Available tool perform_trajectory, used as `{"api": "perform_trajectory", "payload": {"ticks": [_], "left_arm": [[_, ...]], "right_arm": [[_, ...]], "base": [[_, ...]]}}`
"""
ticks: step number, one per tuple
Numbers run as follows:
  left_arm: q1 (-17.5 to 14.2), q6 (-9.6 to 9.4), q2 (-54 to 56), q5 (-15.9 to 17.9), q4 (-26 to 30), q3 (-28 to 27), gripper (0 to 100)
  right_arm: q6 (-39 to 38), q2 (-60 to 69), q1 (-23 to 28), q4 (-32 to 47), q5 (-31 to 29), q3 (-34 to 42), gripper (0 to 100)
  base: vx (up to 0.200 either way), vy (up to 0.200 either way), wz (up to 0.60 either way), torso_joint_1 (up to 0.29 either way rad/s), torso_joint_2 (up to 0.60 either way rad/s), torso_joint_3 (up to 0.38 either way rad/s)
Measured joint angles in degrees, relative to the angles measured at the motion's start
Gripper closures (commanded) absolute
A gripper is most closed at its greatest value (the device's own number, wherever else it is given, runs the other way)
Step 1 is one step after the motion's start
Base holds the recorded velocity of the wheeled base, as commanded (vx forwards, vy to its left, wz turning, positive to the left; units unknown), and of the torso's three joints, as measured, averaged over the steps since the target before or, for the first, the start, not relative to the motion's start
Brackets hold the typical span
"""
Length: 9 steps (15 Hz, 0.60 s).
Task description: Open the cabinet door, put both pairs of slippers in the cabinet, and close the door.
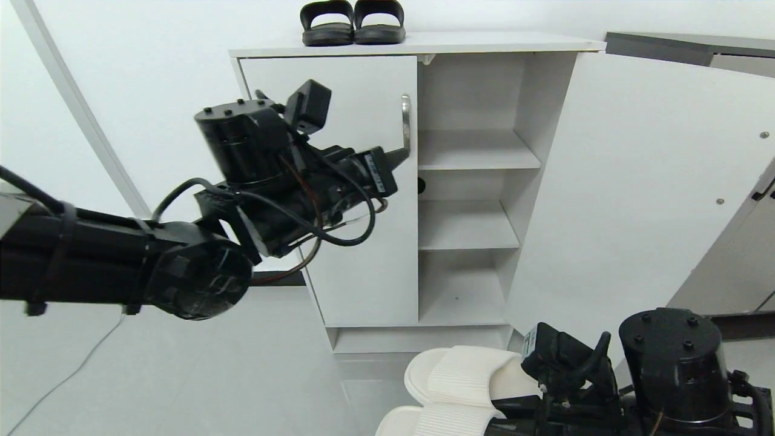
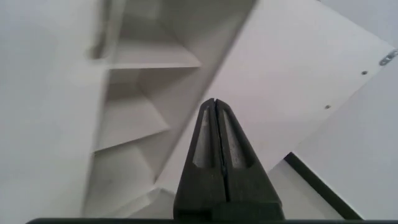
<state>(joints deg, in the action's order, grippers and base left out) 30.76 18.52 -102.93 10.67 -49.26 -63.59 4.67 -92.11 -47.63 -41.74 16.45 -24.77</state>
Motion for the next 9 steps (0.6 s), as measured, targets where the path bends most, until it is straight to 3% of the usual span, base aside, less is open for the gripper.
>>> {"api": "perform_trajectory", "payload": {"ticks": [2,4,6,9], "left_arm": [[-3.2,-0.02,6.7,0.0,1.6,6.1,100],[-5.6,-0.1,16.7,-0.1,7.7,12.5,100],[-7.6,-0.16,28.0,-0.5,19.8,17.1,100],[-9.6,-0.87,47.5,-5.1,41.9,21.3,100]], "right_arm": [[0.1,-0.3,0.5,0.0,0.0,-0.2,100],[0.2,-0.4,0.6,0.0,0.0,-0.2,100],[0.3,-0.5,0.6,0.0,0.0,-0.2,100],[0.3,-0.5,0.6,0.0,0.0,0.0,100]], "base": [[0.0,0.0,0.0,0.0,0.0,0.0],[0.0,0.0,0.0,0.0,0.0,0.0],[0.0,0.0,0.0,0.0,0.0,0.0],[0.0,0.0,0.0,0.0,0.0,0.0]]}}
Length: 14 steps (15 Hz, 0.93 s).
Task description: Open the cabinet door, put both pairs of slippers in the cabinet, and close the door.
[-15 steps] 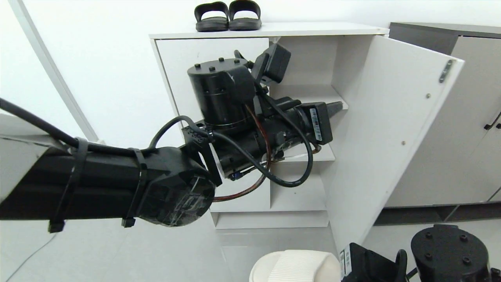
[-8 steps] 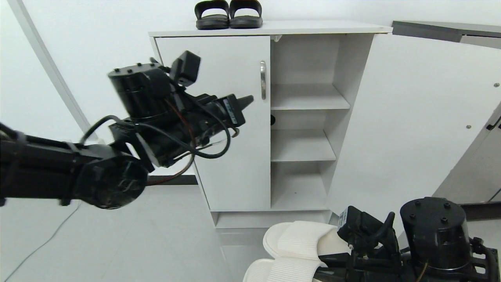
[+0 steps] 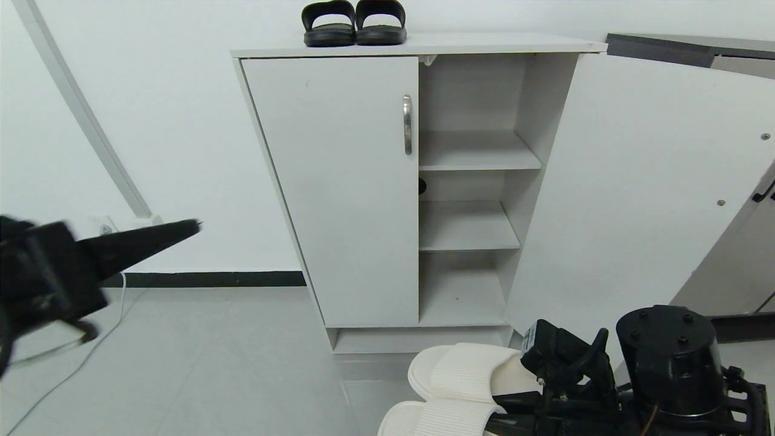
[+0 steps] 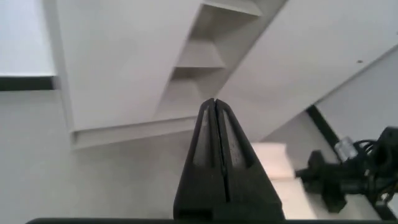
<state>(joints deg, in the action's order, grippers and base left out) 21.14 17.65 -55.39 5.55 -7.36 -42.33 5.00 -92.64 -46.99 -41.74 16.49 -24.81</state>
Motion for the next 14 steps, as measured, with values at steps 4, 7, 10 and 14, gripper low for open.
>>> {"api": "perform_trajectory", "payload": {"ticks": [4,7,10,14], "left_arm": [[-1.6,-6.28,24.2,-16.3,11.4,11.4,100],[-8.8,-12.13,37.8,-25.4,13.6,23.1,100],[-17.7,-15.6,47.7,-26.6,14.1,31.7,100],[-20.9,-16.68,53.9,-22.3,6.3,40.4,100]], "right_arm": [[0.1,0.0,0.0,0.0,0.0,0.0,100],[0.2,0.0,0.0,0.0,0.0,0.0,100],[0.2,0.0,-0.2,0.0,0.0,-0.1,100],[0.2,-0.1,-0.2,0.0,0.0,0.0,100]], "base": [[0.0,0.0,0.0,0.0,0.0,0.0],[0.0,0.0,0.0,0.0,0.0,0.0],[0.0,0.0,0.0,0.0,0.0,0.0],[0.0,0.0,0.0,0.0,0.0,0.0]]}}
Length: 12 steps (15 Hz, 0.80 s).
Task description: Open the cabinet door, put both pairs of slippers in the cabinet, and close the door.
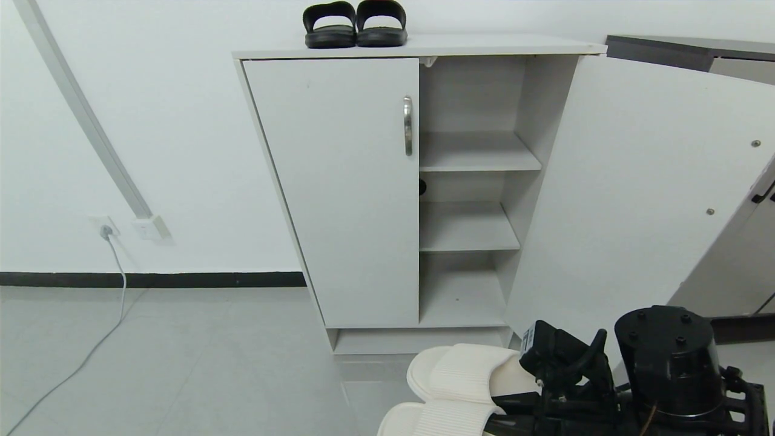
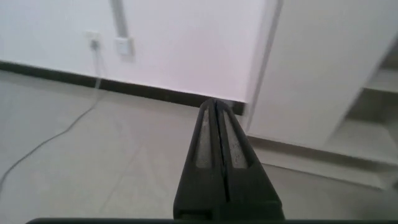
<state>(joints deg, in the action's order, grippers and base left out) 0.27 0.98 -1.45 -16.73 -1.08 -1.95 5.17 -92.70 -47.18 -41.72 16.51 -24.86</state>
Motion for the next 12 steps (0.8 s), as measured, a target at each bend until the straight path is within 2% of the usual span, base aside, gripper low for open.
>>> {"api": "perform_trajectory", "payload": {"ticks": [2,5,9,11,12], "left_arm": [[-0.2,-0.55,0.9,7.8,-1.1,1.4,100],[-0.3,-0.68,1.5,14.5,1.4,1.8,100],[-0.3,-1.0,1.6,15.4,1.2,1.8,100],[-0.3,-0.71,1.6,15.3,1.2,1.9,100],[-0.3,-0.73,1.6,15.3,1.2,1.9,100]], "right_arm": [[0.0,0.0,0.0,0.0,0.0,0.0,100],[0.0,0.0,0.0,0.0,0.1,0.0,100],[0.2,-0.1,0.0,0.0,-0.6,-0.1,100],[-0.4,-0.6,0.0,-0.1,-3.6,-1.0,100],[-1.4,-1.1,0.0,-0.1,-7.7,-2.2,100]], "base": [[0.0,0.0,0.0,0.0,0.0,0.0],[0.0,0.0,0.0,0.0,0.0,0.0],[0.0,0.0,0.0,0.0,0.0,0.0],[0.0,0.0,0.0,0.0,0.0,0.0],[0.0,0.0,0.0,0.0,0.0,0.0]]}}
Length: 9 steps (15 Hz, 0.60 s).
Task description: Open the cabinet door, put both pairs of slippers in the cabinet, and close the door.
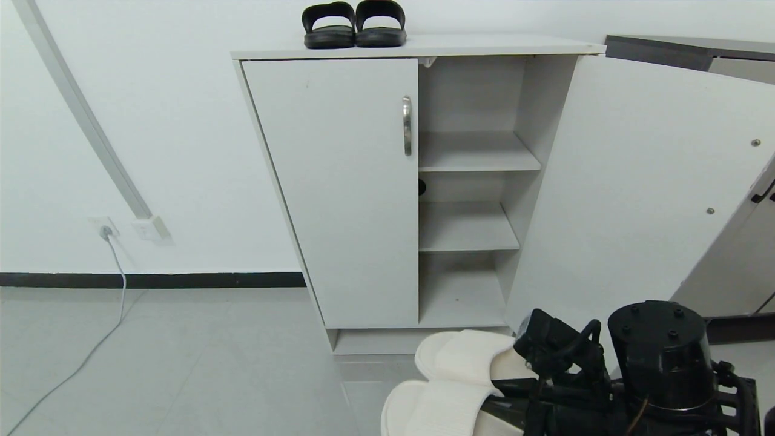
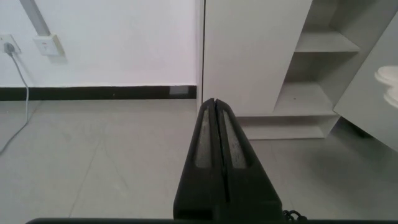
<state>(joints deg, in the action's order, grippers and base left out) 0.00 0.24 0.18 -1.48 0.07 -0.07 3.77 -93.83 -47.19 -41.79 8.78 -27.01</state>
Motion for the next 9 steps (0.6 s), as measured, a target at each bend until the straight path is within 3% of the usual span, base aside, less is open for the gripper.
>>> {"api": "perform_trajectory", "payload": {"ticks": [5,7,9], "left_arm": [[0.0,0.0,0.0,0.0,0.0,0.0,100],[0.0,-0.02,0.0,0.1,0.0,0.0,100],[0.0,-0.09,0.0,0.3,0.0,0.0,100]], "right_arm": [[-13.9,-6.6,-1.8,-0.8,-25.8,-12.9,100],[-16.0,-11.0,-1.9,-0.7,-36.9,-18.8,100],[-16.4,-14.7,-1.7,-0.8,-44.1,-23.0,100]], "base": [[0.0,0.0,0.0,0.0,0.0,0.0],[0.0,0.0,0.0,0.0,0.0,0.0],[0.0,0.0,0.0,0.0,0.0,0.0]]}}
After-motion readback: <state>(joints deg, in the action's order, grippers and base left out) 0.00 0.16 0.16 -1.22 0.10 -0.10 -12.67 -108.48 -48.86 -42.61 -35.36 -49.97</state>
